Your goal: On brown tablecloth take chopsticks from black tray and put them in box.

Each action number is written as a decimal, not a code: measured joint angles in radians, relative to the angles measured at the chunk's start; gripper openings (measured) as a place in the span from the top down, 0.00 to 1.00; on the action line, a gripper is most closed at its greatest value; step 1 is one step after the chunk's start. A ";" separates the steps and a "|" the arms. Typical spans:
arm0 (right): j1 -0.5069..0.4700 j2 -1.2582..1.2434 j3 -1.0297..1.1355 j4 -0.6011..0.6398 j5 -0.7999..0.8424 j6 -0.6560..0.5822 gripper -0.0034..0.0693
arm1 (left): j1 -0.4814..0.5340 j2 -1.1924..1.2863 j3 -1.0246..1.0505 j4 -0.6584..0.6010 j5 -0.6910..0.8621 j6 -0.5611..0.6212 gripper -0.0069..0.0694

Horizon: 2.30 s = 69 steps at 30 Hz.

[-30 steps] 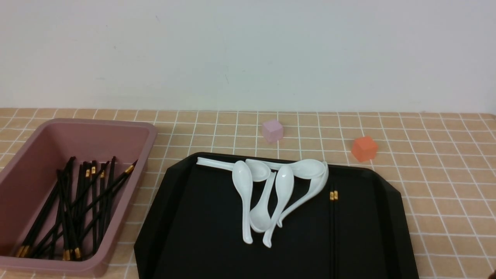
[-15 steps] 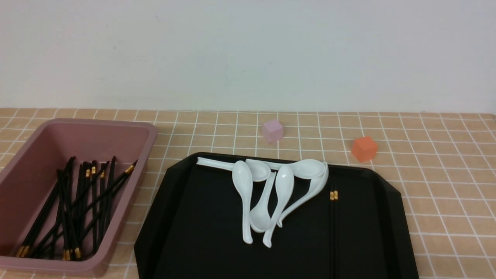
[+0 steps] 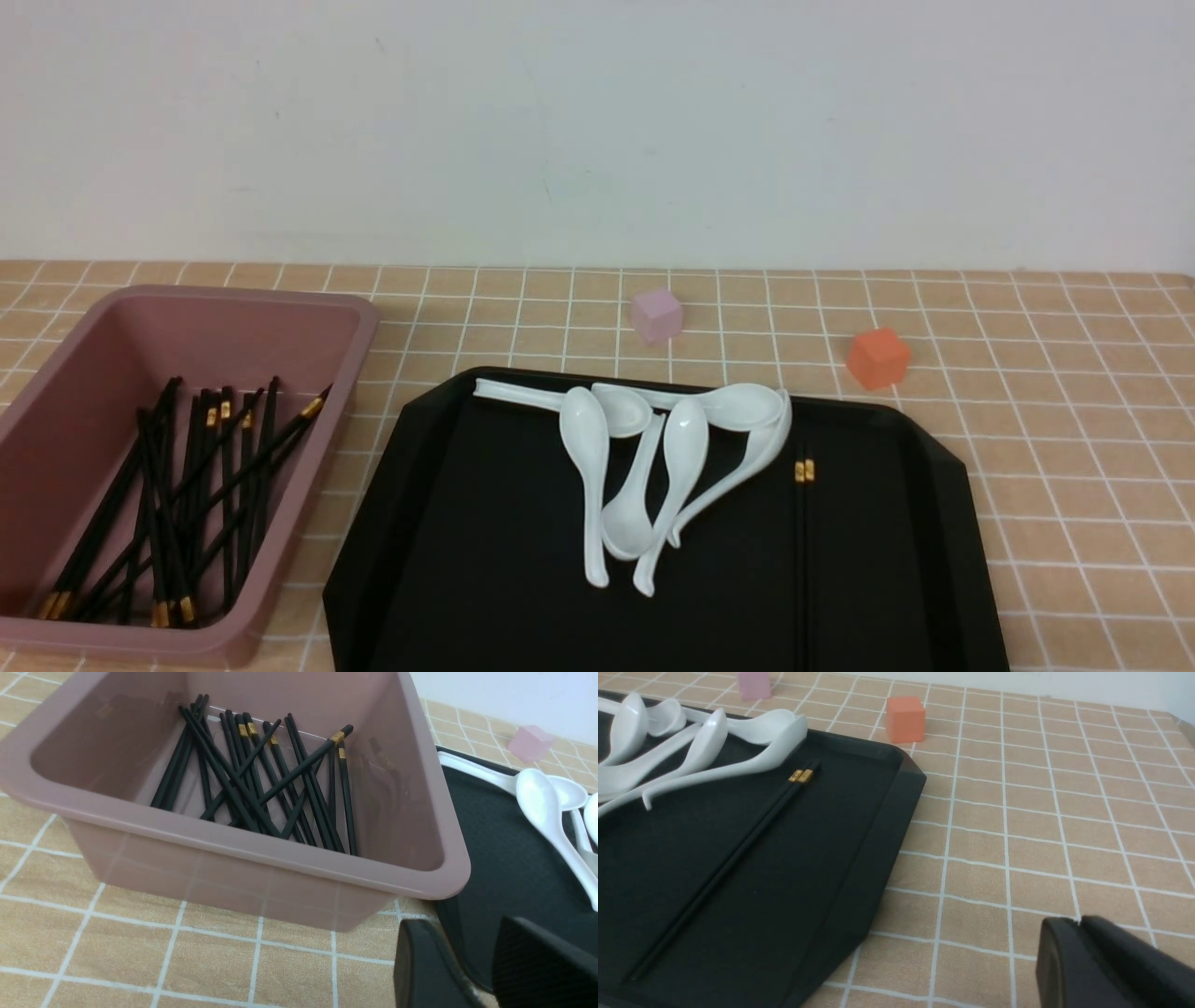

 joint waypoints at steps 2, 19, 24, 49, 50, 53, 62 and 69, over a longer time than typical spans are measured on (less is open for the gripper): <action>0.000 0.000 0.000 0.002 0.000 0.000 0.86 | 0.000 0.000 0.000 0.000 0.000 0.000 0.60; 0.000 0.000 0.000 0.004 0.000 -0.001 0.84 | 0.000 0.000 0.000 0.000 0.000 0.000 0.60; 0.000 0.000 0.000 0.004 0.000 -0.002 0.83 | 0.000 0.000 0.000 0.000 0.000 0.000 0.60; 0.000 0.000 0.000 0.004 0.000 -0.003 0.80 | 0.000 0.000 0.000 0.000 0.000 0.000 0.60; 0.000 0.000 0.000 0.004 0.000 -0.003 0.80 | 0.000 0.000 0.000 0.000 0.000 0.000 0.60; 0.000 0.000 0.000 0.004 0.000 -0.003 0.79 | 0.000 0.000 0.000 0.000 0.000 0.000 0.60; 0.000 0.000 0.000 0.004 0.000 -0.003 0.78 | 0.000 0.000 0.000 0.000 0.000 0.000 0.60; 0.000 0.000 0.000 0.004 0.000 -0.003 0.77 | 0.000 0.000 0.000 0.000 0.000 0.000 0.60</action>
